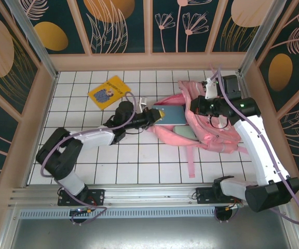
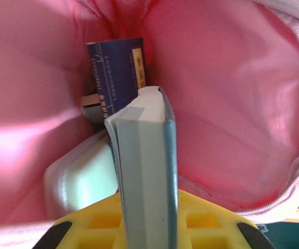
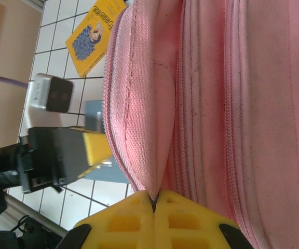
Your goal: Pack the student bag
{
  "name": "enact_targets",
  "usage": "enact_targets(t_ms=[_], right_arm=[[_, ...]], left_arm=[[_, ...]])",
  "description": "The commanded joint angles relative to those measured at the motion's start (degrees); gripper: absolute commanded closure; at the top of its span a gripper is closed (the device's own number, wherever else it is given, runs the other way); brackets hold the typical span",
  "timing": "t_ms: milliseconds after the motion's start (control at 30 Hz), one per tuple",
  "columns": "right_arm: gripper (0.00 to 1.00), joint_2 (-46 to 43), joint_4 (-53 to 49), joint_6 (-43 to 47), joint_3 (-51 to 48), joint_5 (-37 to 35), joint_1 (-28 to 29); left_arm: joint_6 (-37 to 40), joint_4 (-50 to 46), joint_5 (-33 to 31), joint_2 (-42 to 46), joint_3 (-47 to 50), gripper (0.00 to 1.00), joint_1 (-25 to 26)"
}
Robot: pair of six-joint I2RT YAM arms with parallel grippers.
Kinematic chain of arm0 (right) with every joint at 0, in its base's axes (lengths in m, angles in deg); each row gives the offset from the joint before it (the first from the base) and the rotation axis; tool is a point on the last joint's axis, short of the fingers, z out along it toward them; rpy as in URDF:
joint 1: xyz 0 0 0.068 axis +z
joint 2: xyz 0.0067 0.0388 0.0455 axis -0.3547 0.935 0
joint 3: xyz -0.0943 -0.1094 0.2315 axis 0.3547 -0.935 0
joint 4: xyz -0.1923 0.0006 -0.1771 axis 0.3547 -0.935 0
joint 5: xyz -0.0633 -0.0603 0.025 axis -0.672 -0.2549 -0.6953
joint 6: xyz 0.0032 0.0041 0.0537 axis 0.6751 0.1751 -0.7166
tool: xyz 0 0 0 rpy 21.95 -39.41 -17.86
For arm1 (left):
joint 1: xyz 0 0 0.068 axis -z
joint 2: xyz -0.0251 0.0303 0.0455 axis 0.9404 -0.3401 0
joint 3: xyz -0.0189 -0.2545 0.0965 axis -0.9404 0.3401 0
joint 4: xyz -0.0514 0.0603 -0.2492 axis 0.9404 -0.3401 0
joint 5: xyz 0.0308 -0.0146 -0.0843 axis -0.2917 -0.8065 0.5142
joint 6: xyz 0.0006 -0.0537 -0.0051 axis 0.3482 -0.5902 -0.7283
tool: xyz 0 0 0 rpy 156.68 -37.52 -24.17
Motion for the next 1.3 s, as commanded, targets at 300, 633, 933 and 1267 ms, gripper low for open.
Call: enact_targets(t_ms=[300,633,933,1267], right_arm=[[1.00,-4.84,9.01,-4.75,-3.04,7.43,-1.16],[1.00,-5.19,14.11,-9.17,-5.08,9.81,-1.23],[1.00,-6.28,13.12,-8.34,-5.11,7.26,-2.11],[1.00,-8.11,12.09,-6.86,-6.54,5.11,-5.08]], left_arm=[[-2.40,2.16,-3.30,-22.24,-26.59,1.00,8.29],[-4.67,-2.66,-2.27,-41.08,-51.30,0.90,14.33],[-2.81,-6.75,-4.56,-40.03,-50.60,0.31,14.78],[2.64,-7.64,-7.34,-21.91,-31.22,0.12,11.11]])
